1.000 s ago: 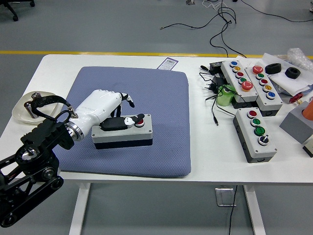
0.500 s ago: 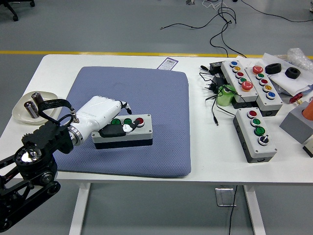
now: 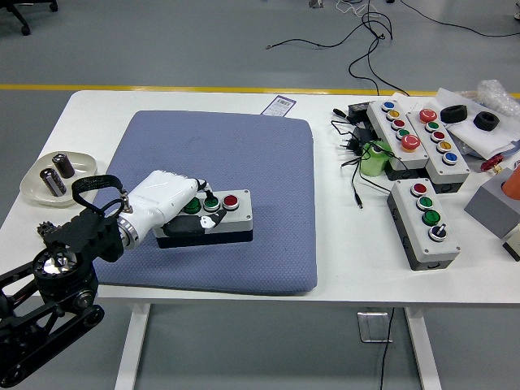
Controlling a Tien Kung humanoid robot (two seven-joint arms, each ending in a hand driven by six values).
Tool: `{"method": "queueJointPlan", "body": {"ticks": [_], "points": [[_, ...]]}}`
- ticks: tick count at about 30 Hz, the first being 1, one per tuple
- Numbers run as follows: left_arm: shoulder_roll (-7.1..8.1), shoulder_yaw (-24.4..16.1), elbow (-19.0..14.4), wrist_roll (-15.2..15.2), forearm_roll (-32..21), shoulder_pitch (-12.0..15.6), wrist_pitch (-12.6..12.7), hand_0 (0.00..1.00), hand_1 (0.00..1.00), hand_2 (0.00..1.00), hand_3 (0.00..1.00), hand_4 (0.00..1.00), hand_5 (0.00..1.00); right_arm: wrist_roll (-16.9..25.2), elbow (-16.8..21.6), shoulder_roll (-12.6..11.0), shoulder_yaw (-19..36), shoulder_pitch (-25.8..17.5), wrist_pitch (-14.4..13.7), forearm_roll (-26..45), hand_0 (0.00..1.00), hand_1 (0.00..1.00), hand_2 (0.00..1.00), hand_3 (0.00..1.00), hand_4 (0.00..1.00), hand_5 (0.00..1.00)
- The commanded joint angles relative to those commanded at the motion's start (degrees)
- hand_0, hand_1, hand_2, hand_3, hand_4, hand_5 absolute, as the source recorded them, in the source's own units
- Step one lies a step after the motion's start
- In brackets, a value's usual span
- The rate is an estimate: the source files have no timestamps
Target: Pick up the button,place it on the desk,press the button,press the button
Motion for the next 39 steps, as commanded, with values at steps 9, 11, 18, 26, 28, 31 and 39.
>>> {"method": "queueJointPlan", "body": {"ticks": [9,11,18,26,28,31,39], "points": [[0.16,0.24,-0.36,0.11,-0.27,0.05,-1.19,0.002,0.002,0.002,0.620,0.677,0.998,-0.16,0.00,0.00,-0.61,-0.06,0.03,0.54,0.538,0.669,0.728,0.624,0.310,0.132],[0.10,0.01,-0.93,-0.11,-0.36,-0.21,0.83,0.002,0.002,0.002,0.620,0.677,0.998,-0.18,0.00,0.00,-0.62,-0.08,0.04,0.51,0.538,0.669,0.728,0.624,0.310,0.132],[-0.27,1.04,-3.67,-0.96,-1.78,-2.10,4.68,0.002,0.002,0.002,0.637,0.674,0.998,-0.13,0.00,0.00,-0.77,-0.07,0.06,0.59,0.538,0.667,0.728,0.624,0.310,0.132],[-1.63,3.32,-1.05,-0.69,-3.52,-3.88,3.50,0.002,0.002,0.002,0.635,0.675,0.998,-0.04,0.00,0.00,-0.95,0.13,-0.03,0.76,0.537,0.668,0.727,0.624,0.309,0.131],[-1.98,3.38,-0.01,-0.71,-4.15,-4.19,3.28,0.002,0.002,0.002,0.635,0.675,0.998,-0.06,0.00,0.00,-1.05,0.18,0.02,0.64,0.537,0.668,0.727,0.624,0.309,0.131],[-2.40,3.55,1.56,-0.86,-5.34,-4.47,2.72,0.002,0.002,0.002,0.635,0.675,0.998,-0.06,0.00,0.00,-1.18,0.23,0.05,0.55,0.537,0.668,0.727,0.624,0.309,0.131],[-2.62,4.63,3.93,-0.47,-5.76,-4.42,0.31,0.002,0.002,0.002,0.634,0.676,0.998,-0.03,0.00,0.00,-1.19,0.23,0.02,0.59,0.535,0.667,0.728,0.624,0.309,0.131]]}}
